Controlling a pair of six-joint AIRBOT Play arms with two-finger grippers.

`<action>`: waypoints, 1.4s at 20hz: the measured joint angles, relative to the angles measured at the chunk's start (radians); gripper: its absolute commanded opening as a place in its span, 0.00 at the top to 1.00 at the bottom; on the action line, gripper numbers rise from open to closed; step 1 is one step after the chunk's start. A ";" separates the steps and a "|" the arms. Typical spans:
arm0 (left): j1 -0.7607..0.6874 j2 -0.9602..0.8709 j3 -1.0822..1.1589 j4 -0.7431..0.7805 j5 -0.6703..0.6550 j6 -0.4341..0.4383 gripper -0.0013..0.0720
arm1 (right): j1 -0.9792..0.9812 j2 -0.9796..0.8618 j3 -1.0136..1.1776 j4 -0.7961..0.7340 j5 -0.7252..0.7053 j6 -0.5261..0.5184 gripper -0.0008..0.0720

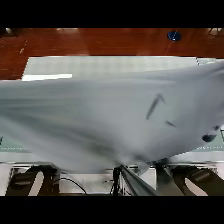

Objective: Fold the shirts.

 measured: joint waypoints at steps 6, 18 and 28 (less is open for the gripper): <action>0.037 -0.180 -0.291 -0.004 0.202 0.079 0.94 | -0.006 -0.338 -0.088 -0.140 -0.195 -0.174 0.96; -0.095 -0.695 -0.376 -0.013 0.845 0.157 0.94 | -0.259 -0.712 -0.104 0.200 -0.738 -0.180 0.96; -0.142 -0.960 -0.377 -0.020 1.012 0.160 0.94 | -0.317 -0.891 -0.104 0.233 -0.784 -0.243 0.96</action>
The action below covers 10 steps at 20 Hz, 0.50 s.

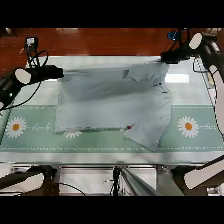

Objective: Fold the shirts.

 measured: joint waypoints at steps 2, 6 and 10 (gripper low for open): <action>0.011 -0.023 0.000 0.000 0.017 0.000 0.94 | -0.011 -0.021 0.000 0.003 0.031 -0.008 0.96; 0.022 -0.038 0.002 0.000 -0.063 -0.020 0.94 | -0.021 -0.040 0.000 0.005 0.167 -0.010 0.96; 0.024 -0.051 0.004 0.000 -0.169 -0.038 0.94 | -0.023 -0.050 0.000 0.021 0.251 -0.010 0.95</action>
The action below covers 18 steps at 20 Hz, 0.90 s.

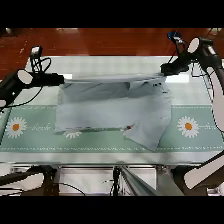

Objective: Fold the shirts.

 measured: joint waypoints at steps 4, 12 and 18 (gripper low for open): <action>-0.001 -0.033 0.000 0.001 -0.037 -0.004 0.81 | -0.001 -0.034 0.000 0.080 0.028 0.009 0.77; 0.086 -0.050 0.169 0.095 -0.303 -0.029 0.32 | -0.023 0.043 0.012 -0.025 0.171 -0.022 0.54; 0.323 0.024 0.092 0.158 -0.683 -0.040 0.32 | -0.206 0.185 -0.075 -0.133 0.435 -0.018 0.45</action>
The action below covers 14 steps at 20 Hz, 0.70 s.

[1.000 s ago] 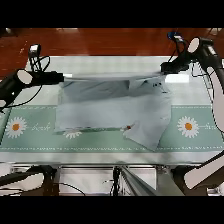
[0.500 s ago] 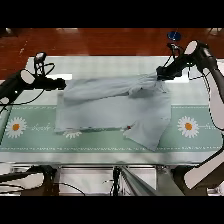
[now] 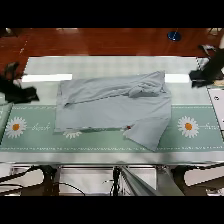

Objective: Fold the shirts.

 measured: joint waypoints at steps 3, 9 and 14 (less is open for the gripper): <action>0.122 0.085 -0.205 -0.143 -0.061 0.114 0.31 | -0.111 0.100 -0.172 0.169 0.019 -0.042 0.36; 0.245 0.150 -0.511 -0.304 -0.071 0.311 0.12 | -0.239 0.254 -0.480 0.389 -0.077 -0.140 0.36; 0.262 0.128 -0.582 -0.442 -0.006 0.385 0.12 | -0.259 0.282 -0.554 0.483 -0.109 -0.185 0.36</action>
